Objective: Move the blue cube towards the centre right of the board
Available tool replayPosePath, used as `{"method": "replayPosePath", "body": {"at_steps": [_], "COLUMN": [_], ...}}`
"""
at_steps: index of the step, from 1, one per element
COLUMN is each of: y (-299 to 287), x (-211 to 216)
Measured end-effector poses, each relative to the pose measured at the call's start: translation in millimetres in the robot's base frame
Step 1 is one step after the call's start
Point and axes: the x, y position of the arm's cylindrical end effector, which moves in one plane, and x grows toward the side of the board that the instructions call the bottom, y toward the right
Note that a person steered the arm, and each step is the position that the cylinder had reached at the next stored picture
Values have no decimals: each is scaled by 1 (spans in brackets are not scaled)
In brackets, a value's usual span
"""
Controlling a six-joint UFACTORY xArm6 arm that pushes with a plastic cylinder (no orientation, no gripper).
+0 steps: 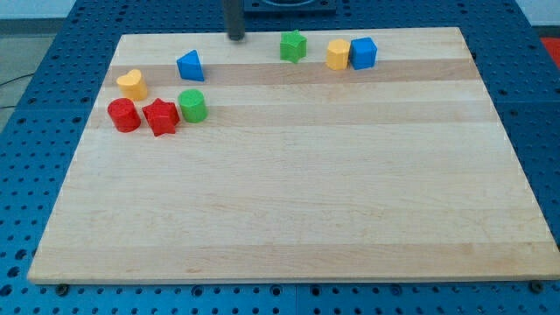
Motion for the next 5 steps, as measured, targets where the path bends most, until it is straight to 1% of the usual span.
{"method": "replayPosePath", "body": {"at_steps": [1, 2, 3, 4, 5], "y": [71, 66, 77, 92, 147], "x": [4, 30, 60, 29, 18]}}
